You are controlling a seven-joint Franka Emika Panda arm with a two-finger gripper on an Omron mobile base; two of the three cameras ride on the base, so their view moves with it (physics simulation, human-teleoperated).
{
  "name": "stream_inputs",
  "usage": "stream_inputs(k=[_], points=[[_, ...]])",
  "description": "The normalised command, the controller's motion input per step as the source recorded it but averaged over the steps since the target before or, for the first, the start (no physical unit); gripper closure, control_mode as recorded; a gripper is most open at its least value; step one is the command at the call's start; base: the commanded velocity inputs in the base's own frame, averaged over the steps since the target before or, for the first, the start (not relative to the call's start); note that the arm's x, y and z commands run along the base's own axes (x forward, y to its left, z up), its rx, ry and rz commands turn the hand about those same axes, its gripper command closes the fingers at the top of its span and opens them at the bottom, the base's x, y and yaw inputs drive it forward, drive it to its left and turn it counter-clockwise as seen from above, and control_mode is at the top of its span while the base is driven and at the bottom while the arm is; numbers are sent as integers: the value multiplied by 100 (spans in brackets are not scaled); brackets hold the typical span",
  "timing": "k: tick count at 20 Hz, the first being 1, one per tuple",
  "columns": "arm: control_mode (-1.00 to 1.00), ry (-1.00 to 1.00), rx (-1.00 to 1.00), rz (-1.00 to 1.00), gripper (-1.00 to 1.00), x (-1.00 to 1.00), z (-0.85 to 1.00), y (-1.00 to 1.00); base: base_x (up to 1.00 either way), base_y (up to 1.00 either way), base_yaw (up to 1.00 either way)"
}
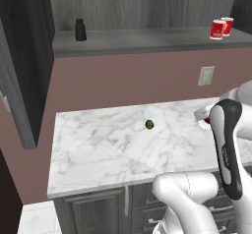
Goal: Pick the cans from the counter and place them in their designated side in the cabinet.
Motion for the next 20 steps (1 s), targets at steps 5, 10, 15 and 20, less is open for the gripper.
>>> stream_inputs(k=[5,10,15,20], points=[[-100,-3,-1,-5,100,-29,34,-33,0,0,0],[-100,-2,-1,-5,100,-22,32,-28,0,0,0],[-100,-4,-1,-4,100,-6,29,-22,0,0,0],[-100,-8,-2,-3,100,-6,35,-17,0,0,0]])
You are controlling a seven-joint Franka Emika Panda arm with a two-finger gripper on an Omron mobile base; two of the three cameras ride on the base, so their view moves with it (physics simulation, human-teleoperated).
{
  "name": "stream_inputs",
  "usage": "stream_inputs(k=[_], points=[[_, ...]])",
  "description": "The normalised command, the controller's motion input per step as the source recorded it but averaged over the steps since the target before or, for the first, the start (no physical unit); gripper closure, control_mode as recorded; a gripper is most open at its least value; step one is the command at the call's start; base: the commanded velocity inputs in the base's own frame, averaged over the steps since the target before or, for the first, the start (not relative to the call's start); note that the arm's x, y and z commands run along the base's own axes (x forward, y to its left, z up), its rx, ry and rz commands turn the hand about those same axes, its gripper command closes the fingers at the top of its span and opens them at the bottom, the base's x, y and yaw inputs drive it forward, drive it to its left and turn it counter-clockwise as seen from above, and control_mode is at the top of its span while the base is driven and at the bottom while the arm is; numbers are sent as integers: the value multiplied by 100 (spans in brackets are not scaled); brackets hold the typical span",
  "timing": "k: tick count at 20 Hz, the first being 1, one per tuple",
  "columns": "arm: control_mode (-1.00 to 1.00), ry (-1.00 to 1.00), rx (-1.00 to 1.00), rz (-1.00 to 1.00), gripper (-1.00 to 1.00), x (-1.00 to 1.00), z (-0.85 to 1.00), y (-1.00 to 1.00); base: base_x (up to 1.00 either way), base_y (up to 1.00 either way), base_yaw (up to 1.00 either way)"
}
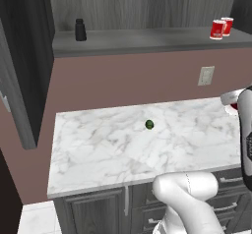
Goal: Pick the cans from the counter and place them in their designated side in the cabinet.
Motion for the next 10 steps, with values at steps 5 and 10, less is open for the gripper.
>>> stream_inputs(k=[5,10], points=[[-100,-12,-1,-1,100,-9,38,-11,0,0,0],[-100,-10,0,-1,100,0,29,-4,0,0,0]])
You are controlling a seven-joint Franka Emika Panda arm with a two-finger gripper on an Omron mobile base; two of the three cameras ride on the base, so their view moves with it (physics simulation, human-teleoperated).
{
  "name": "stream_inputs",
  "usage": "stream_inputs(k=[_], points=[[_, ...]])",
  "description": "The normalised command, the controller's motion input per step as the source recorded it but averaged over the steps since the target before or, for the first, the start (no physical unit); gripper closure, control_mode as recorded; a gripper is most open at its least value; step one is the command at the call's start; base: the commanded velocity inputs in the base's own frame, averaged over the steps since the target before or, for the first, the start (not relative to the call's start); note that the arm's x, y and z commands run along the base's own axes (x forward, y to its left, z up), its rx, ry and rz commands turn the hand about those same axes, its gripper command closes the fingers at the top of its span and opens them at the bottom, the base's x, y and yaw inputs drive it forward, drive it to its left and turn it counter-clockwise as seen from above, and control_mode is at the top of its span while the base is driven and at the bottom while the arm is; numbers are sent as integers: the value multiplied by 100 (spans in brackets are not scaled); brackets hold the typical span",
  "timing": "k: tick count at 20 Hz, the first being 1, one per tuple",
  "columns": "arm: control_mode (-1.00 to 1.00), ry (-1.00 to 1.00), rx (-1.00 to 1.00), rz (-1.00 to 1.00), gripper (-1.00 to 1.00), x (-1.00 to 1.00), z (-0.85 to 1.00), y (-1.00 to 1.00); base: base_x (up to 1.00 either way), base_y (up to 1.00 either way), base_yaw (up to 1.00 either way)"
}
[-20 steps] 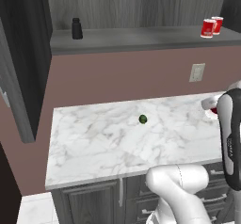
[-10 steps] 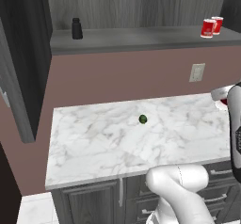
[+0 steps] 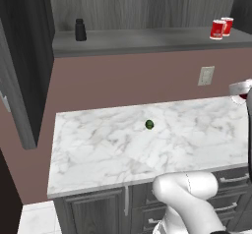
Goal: Pick the cans from the counter and place them in their designated side in the cabinet.
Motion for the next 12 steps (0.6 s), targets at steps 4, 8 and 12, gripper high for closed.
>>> stream_inputs(k=[4,8,12], points=[[-100,-10,-1,-1,100,0,30,-5,0,0,0],[-100,-10,0,-1,100,-4,30,-4,0,0,0],[-100,-8,0,0,100,0,23,0,0,0,0]])
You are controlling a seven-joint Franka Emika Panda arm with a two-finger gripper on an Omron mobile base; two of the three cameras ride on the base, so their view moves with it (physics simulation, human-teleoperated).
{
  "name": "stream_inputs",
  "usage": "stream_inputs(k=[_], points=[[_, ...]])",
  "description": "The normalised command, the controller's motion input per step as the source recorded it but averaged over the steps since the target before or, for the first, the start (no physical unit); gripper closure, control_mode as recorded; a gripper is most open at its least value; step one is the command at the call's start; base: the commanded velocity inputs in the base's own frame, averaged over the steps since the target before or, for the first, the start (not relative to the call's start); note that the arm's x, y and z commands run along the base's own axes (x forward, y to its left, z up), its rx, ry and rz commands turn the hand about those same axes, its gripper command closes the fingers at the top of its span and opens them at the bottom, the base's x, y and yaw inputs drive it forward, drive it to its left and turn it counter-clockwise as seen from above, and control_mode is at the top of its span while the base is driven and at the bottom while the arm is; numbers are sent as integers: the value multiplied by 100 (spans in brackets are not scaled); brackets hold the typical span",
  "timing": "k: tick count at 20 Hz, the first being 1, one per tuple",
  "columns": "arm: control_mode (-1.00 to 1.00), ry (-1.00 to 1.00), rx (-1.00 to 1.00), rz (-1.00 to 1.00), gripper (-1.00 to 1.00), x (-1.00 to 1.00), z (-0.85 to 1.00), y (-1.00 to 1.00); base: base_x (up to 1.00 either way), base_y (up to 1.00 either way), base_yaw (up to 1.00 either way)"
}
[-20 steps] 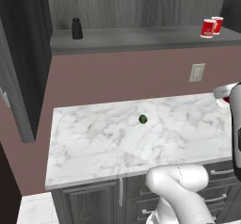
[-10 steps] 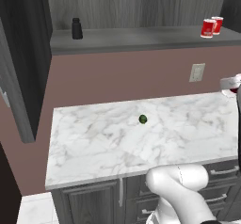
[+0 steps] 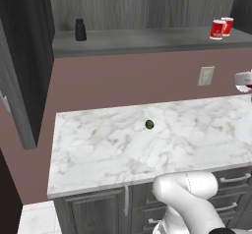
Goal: Pick the cans from the counter and place them in their designated side in the cabinet.
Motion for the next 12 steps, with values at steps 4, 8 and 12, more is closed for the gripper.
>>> stream_inputs(k=[4,8,12], points=[[-100,-8,0,0,100,7,19,0,0,0,0],[-100,-9,-1,0,100,1,22,0,0,0,0],[-100,-10,-2,0,100,0,22,0,0,0,0]])
